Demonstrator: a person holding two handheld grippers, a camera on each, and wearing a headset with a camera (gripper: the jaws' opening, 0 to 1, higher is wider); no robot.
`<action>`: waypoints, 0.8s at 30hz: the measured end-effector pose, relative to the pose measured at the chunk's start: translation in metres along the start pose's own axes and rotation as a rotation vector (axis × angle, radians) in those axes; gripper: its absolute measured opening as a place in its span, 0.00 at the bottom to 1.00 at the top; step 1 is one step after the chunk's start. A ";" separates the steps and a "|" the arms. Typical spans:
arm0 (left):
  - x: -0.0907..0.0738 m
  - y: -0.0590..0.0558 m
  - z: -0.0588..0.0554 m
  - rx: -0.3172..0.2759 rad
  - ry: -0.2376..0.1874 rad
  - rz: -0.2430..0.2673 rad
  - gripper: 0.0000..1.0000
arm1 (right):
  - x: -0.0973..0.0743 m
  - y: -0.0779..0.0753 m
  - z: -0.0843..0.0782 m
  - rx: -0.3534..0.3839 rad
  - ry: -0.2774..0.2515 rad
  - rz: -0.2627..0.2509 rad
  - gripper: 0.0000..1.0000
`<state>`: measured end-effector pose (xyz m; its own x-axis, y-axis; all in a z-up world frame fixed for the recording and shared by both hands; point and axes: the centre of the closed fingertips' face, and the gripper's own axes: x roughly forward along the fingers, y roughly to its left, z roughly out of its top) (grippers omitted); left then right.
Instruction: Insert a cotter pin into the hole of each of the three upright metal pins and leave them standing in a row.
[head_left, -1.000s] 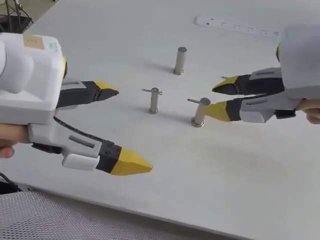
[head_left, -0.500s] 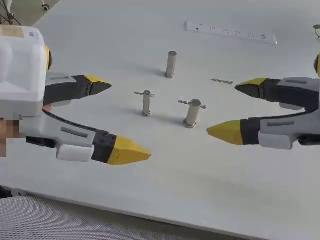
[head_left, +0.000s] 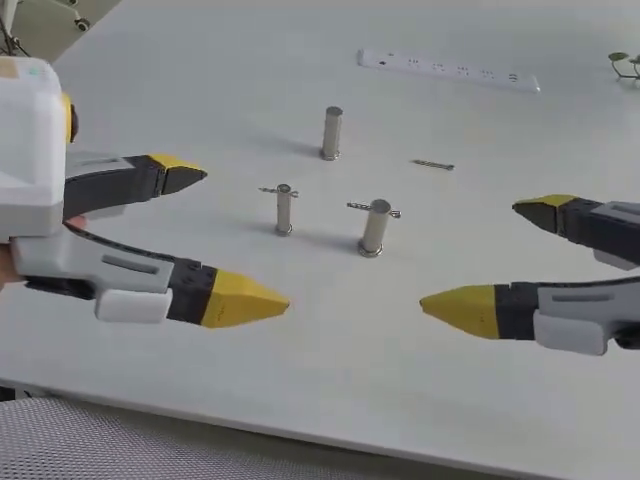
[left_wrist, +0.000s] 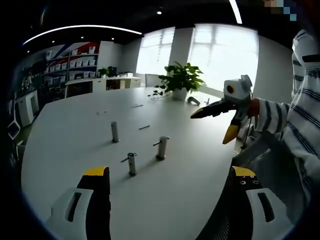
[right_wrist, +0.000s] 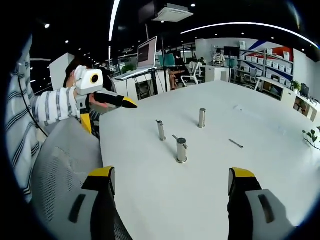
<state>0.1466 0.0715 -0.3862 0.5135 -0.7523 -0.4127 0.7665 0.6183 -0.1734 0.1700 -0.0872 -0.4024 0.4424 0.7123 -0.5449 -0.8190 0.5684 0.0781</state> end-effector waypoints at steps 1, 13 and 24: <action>0.000 0.000 0.000 -0.001 -0.001 0.002 0.98 | 0.000 0.000 -0.002 0.008 0.003 0.000 0.94; 0.011 0.012 0.006 0.001 0.008 -0.009 0.98 | -0.004 0.002 -0.019 0.067 0.043 -0.026 0.98; 0.044 0.047 0.052 0.066 -0.040 -0.020 0.91 | -0.012 0.000 -0.022 0.106 0.043 -0.050 0.98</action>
<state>0.2254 0.0559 -0.3664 0.5116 -0.7739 -0.3732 0.8001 0.5875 -0.1213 0.1572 -0.1047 -0.4145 0.4638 0.6647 -0.5858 -0.7520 0.6449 0.1363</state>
